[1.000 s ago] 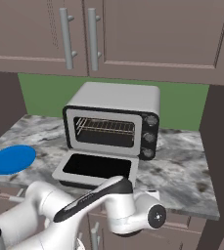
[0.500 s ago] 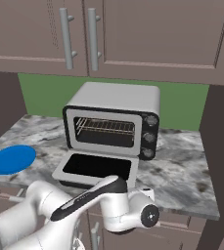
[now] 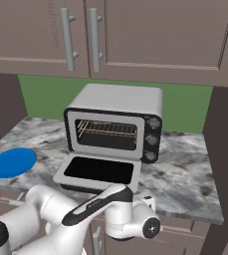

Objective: Pull the toaster oven rack outwards. Pick up the baguette from the plate and place it on the toaster oven rack. Close the toaster oven door fully and set the temperature to the lowest setting.

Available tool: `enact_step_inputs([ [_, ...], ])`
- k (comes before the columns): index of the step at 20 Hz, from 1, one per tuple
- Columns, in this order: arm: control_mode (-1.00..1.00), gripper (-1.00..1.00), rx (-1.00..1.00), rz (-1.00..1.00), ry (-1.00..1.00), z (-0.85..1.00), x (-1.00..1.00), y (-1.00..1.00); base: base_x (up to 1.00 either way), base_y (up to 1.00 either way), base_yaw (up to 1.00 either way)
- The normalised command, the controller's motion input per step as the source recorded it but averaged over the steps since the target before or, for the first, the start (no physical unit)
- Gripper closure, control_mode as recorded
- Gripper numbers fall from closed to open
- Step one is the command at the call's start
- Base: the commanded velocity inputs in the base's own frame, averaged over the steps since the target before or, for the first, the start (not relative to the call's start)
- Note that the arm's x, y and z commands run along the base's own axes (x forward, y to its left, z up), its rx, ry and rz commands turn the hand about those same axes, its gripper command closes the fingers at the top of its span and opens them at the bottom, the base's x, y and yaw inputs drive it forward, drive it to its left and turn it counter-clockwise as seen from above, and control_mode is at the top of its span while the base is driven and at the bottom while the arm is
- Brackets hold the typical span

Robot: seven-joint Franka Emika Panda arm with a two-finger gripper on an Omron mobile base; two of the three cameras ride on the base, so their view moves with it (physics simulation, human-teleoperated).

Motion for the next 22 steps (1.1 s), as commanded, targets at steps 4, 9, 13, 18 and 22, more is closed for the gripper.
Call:
enact_step_inputs([
  [4, -1.0, -1.0, 0.02, 0.08, -0.06, 0.0, 0.24, 0.0, 0.0, 0.0, 0.0],
  [9, -1.0, -1.0, 0.0, 0.05, 0.0, 0.0, 0.38, 0.0, 0.0, 0.0, 0.0],
  [13, -1.0, -1.0, 0.01, 0.07, 0.0, -0.05, 0.26, 0.04, 0.0, 0.0, 0.0],
  [18, -1.0, -1.0, 0.06, 0.01, -0.02, 0.22, 0.16, 0.21, 0.0, 0.0, 0.0],
  [22, -1.0, -1.0, 0.01, 0.0, -0.07, 0.89, 0.43, 0.49, 0.0, 0.0, 0.0],
])
